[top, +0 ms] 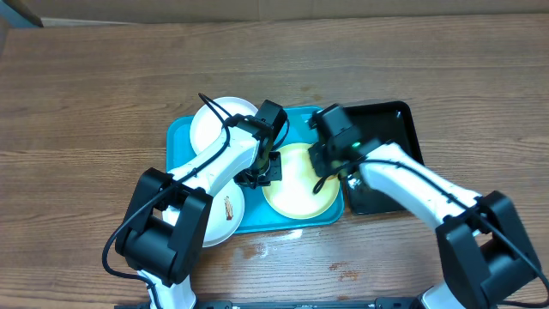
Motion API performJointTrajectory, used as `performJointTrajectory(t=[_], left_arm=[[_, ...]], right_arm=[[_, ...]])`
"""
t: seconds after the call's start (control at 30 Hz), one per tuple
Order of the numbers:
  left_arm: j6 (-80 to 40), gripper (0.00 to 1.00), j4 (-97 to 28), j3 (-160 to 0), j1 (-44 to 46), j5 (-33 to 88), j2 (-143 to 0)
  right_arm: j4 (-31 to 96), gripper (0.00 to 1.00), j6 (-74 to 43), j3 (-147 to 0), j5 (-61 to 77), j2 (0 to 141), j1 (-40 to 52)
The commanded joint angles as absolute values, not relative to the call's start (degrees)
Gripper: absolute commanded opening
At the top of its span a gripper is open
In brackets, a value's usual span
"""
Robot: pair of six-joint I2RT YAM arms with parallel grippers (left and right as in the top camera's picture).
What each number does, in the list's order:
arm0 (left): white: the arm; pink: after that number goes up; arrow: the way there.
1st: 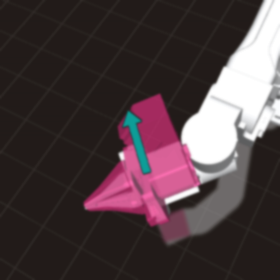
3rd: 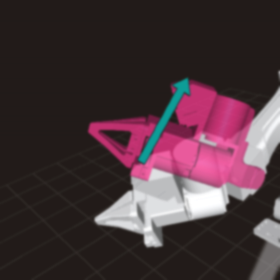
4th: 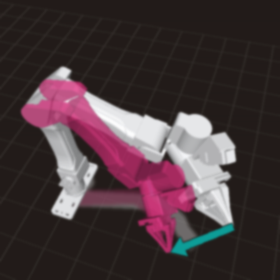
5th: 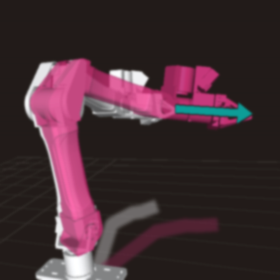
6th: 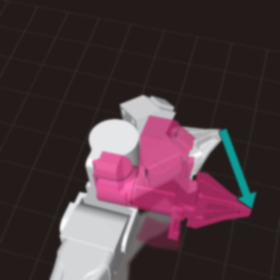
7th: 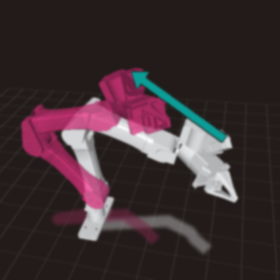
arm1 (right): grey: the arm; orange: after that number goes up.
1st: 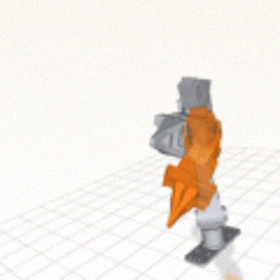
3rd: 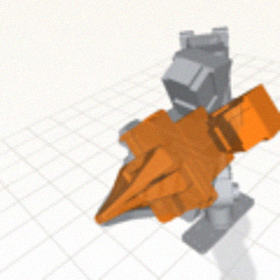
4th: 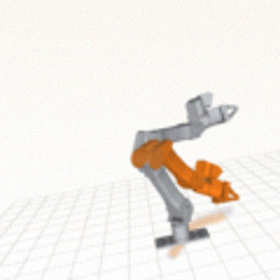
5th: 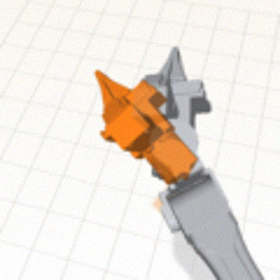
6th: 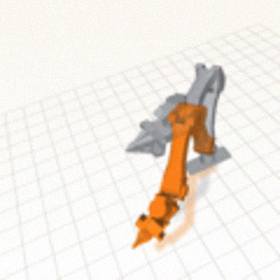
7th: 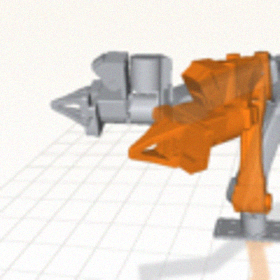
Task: Clean dirty plates on tray and stack at the side
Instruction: 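Scrub the yellow plate's surface with the sponge while left gripper holds plate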
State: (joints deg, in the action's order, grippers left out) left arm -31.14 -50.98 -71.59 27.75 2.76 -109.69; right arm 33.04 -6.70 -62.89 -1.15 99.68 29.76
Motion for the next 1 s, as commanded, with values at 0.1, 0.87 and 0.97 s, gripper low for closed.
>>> performJointTrajectory(t=[0.1,0.87,0.97], left_arm=[[-30.7,0.04,-50.7,-71.2,27.6,2.6,-110.4],[-30.9,0.04,-50.7,-71.2,27.6,2.6,-110.4],[-30.9,0.04,-50.7,-71.2,27.6,2.6,-110.4]], right_arm=[[33.1,0.04,-3.7,-63.9,6.9,98.5,25.9],[32.9,0.04,-1.3,-63.7,10.4,107.9,26.7],[33.6,0.04,-1.3,-63.7,12.9,107.9,26.7]])
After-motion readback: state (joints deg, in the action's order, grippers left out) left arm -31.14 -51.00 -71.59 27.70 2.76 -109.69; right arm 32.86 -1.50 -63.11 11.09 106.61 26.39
